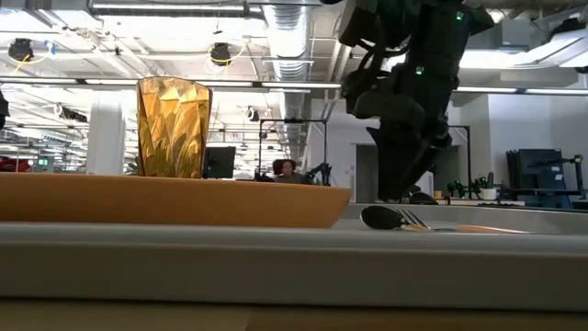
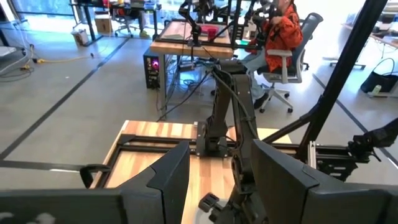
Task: Pick and place plate/cup/fork/spoon on tray
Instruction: Put the orange fork on the gray tray to the right of the orange spoon, then return to Home Position
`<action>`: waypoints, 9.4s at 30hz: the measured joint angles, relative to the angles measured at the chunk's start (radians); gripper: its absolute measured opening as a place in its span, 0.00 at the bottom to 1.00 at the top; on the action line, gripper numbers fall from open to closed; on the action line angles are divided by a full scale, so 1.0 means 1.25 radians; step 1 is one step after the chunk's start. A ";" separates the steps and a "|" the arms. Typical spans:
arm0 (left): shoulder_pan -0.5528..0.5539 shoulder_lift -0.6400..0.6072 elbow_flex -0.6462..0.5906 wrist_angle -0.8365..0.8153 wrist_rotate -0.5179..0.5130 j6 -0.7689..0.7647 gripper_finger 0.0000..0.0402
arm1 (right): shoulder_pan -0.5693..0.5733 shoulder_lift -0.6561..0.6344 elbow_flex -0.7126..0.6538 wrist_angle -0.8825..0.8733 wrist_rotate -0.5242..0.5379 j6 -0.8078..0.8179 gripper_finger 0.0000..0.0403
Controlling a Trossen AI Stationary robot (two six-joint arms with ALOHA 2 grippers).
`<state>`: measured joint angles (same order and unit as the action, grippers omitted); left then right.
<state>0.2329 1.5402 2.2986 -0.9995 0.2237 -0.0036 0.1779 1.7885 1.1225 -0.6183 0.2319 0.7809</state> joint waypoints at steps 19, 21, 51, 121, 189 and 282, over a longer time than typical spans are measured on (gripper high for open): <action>0.000 0.000 0.000 0.021 -0.022 -0.005 0.39 | -0.013 -0.035 -0.056 0.134 0.024 0.031 0.53; 0.000 0.000 0.000 0.021 -0.024 -0.006 0.39 | -0.014 -0.049 -0.092 0.161 0.025 0.060 0.53; 0.000 0.000 0.000 0.024 -0.059 -0.036 0.39 | 0.036 -0.066 -0.121 0.184 0.025 0.046 0.53; -0.001 -0.049 0.000 0.072 -0.075 -0.070 0.39 | -0.092 -0.480 -0.131 0.184 -0.019 -0.233 0.53; -0.010 -1.229 -1.743 0.902 -0.114 -0.327 0.39 | 0.044 -1.306 -0.892 0.645 0.235 -0.294 0.53; -0.099 -1.224 -1.821 0.803 -0.269 -0.321 0.39 | 0.044 -1.306 -0.894 0.572 0.234 -0.290 0.53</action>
<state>0.1089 0.0105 0.0228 0.0040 -0.1127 -0.4046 0.2333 0.1558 0.0051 0.0971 0.5240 0.4187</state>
